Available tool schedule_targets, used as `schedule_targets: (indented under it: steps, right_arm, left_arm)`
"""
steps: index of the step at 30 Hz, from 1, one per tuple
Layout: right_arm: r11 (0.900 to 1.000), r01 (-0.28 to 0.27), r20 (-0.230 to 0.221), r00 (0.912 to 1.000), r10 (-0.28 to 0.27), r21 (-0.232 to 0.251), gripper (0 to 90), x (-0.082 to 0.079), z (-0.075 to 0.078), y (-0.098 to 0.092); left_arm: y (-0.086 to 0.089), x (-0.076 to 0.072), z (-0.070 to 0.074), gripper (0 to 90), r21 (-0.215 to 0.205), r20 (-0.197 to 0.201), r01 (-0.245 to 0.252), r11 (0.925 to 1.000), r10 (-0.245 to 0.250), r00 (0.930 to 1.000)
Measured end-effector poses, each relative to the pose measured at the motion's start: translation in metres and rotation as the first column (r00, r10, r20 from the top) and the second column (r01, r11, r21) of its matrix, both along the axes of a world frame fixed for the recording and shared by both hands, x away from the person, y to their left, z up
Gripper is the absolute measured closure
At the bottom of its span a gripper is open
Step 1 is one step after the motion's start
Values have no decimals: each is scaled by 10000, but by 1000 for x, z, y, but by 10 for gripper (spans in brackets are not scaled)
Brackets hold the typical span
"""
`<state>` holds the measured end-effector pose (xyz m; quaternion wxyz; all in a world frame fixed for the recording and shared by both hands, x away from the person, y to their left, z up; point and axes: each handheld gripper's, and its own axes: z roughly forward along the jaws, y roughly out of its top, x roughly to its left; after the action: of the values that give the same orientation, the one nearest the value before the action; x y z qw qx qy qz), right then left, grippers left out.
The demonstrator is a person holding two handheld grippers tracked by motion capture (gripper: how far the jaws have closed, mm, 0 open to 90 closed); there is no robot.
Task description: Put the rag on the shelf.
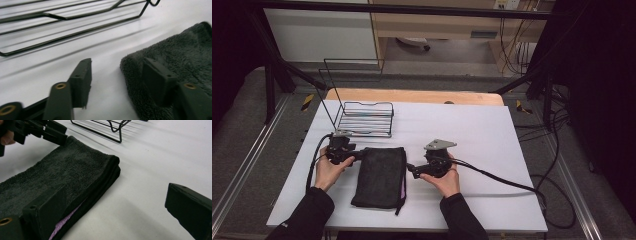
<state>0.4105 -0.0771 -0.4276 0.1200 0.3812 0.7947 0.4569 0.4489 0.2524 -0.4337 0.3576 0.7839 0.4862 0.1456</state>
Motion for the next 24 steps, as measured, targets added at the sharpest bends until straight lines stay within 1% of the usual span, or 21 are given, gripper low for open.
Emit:
schedule_targets:
  steps: [1, 3, 5, 7, 8, 11, 12, 13, 14, 15, 16, 18, 21, 23, 24]
  right_arm:
    - [10000, -20, -40, 10000, 20, 47, 54, 1, -1, 0]
    - [9998, 24, -178, 9998, -21, 200, 67, 2, -3, 2]
    - [9992, 146, -267, 9996, -136, 380, 89, 5, -5, 4]
    - [9979, 279, -409, 9988, -255, 593, 119, 9, -7, 6]
    - [9975, 374, -477, 9983, -346, 596, 137, 11, -8, 8]
    - [9963, 658, -766, 9952, -615, 555, 169, 20, -11, 17]
    - [9961, 754, -771, 9944, -718, 455, 182, 24, -12, 21]
    - [9962, 777, -787, 9941, -744, 396, 200, 27, -13, 25]
    - [9962, 748, -914, 9933, -704, 455, 220, 30, -14, 28]
    - [9963, 731, -932, 9933, -687, 444, 232, 34, -15, 32]
    - [9963, 788, -982, 9923, -750, 348, 261, 37, -16, 36]
    - [9965, 735, -997, 9926, -693, 389, 310, 41, -19, 43]
    - [9975, 700, -1017, 9925, -685, 119, 375, 45, -23, 52]
    - [9976, 675, -1039, 9922, -689, -161, 412, 46, -26, 55]
    - [9976, 658, -1136, 9912, -677, -206, 425, 46, -28, 55]
  left_arm:
    - [-1, 0, -1, 448, -14, -30, 45, 10000, -45, 10000]
    - [-1, 1, -3, 520, -169, -222, 201, 9997, -205, 9995]
    - [-3, 0, -4, 589, -227, -299, 434, 9988, -440, 9986]
    - [-5, 0, -6, 621, -244, -466, 616, 9978, -627, 9969]
    - [-6, 0, -7, 635, -246, -504, 673, 9974, -685, 9964]
    - [-7, 0, -8, 677, -261, -533, 818, 9963, -831, 9951]
    - [-8, 0, -9, 692, -260, -519, 864, 9959, -877, 9948]
    - [-8, 0, -9, 703, -253, -510, 913, 9955, -925, 9944]
    - [-8, 0, -10, 713, -258, -515, 907, 9955, -919, 9944]
    - [-9, -1, -10, 725, -237, -501, 929, 9954, -940, 9943]
    - [-9, -1, -10, 732, -176, -467, 987, 9950, -994, 9939]
    - [-9, -1, -10, 742, -241, -494, 1034, 9943, -1045, 9933]
    - [-8, -1, -11, 749, -368, -528, 1026, 9940, -1044, 9931]
    - [-8, -1, -11, 753, -347, -473, 1100, 9933, -1116, 9926]
    - [-8, -1, -12, 753, -338, -450, 1122, 9931, -1137, 9925]
